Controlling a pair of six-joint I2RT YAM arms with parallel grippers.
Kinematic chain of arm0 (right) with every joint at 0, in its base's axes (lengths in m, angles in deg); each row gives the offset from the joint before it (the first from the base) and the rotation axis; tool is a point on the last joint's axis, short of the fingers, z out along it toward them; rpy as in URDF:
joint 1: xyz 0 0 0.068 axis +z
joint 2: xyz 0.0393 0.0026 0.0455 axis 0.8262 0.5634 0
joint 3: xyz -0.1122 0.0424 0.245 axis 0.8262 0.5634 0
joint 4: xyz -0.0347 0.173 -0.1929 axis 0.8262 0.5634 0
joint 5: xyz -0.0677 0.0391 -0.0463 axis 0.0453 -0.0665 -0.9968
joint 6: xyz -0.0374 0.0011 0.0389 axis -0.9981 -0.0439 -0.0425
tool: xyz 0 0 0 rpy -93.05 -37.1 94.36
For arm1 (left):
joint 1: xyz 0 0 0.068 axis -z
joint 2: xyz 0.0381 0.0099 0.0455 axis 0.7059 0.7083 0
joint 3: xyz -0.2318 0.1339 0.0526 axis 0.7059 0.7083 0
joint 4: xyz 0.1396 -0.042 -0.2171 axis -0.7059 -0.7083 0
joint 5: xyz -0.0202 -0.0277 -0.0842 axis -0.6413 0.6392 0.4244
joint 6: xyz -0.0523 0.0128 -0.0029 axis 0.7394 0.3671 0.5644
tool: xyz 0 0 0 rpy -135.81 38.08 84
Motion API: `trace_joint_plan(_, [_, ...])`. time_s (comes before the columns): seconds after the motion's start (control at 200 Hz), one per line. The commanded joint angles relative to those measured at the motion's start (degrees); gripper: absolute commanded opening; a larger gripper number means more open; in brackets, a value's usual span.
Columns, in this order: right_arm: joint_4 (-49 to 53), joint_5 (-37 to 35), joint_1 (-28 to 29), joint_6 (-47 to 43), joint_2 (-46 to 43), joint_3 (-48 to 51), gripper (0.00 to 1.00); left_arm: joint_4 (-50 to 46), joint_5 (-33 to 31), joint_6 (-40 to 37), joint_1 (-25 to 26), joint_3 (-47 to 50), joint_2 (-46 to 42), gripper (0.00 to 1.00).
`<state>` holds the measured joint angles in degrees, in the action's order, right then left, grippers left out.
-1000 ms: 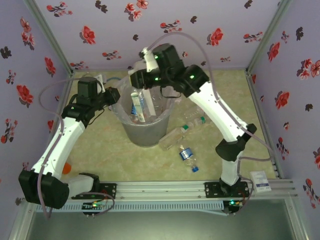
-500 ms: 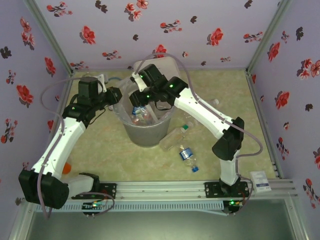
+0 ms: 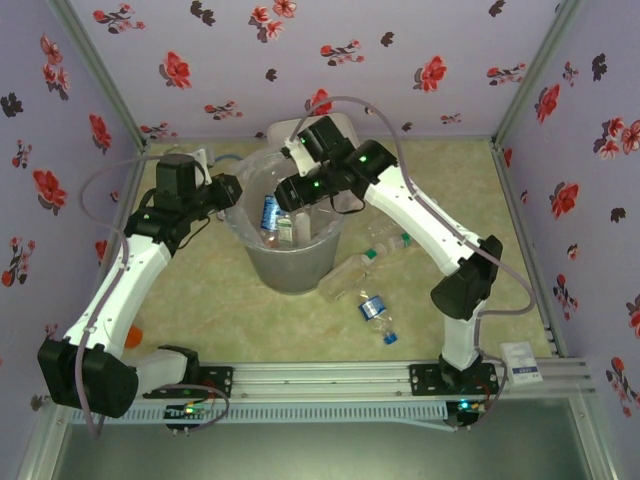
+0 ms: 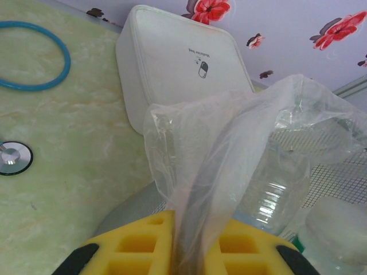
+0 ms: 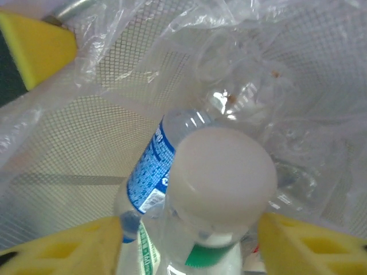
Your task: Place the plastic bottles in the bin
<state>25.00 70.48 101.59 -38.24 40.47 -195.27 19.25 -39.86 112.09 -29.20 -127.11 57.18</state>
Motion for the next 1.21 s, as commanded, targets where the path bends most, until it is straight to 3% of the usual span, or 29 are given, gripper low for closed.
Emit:
trace_joint_plan(0.0, [1.31,4.37,1.44,0.34,-0.20,3.69,0.52,-1.01,-0.54,-0.72,0.19,2.08,1.14,0.13])
trace_joint_plan(0.17, [-0.94,8.06,3.53,1.52,2.27,8.56,0.38,-0.75,-0.54,-0.53,0.20,2.34,1.41,0.13])
trace_joint_plan(0.48, [-3.23,6.17,3.32,2.30,3.38,10.93,0.36,-0.66,-0.51,-0.37,0.16,2.35,1.49,0.13])
trace_joint_plan(0.635, [-2.28,5.59,2.50,2.93,1.43,4.46,0.43,-0.75,-0.50,-0.43,0.18,2.26,1.47,0.13])
trace_joint_plan(0.865, [-2.69,3.09,-0.57,6.09,-4.47,-1.48,0.66,-0.75,-0.52,-0.52,0.19,2.60,1.38,0.13])
trace_joint_plan(1.015, [-3.19,-1.36,-5.13,9.19,-9.89,0.98,0.72,-0.75,-0.50,-0.57,0.20,2.52,1.51,0.13])
trace_joint_plan(1.2, [-7.62,-4.60,-11.70,14.28,-19.31,10.94,0.80,-1.26,-0.50,-0.86,0.17,2.33,1.50,0.13])
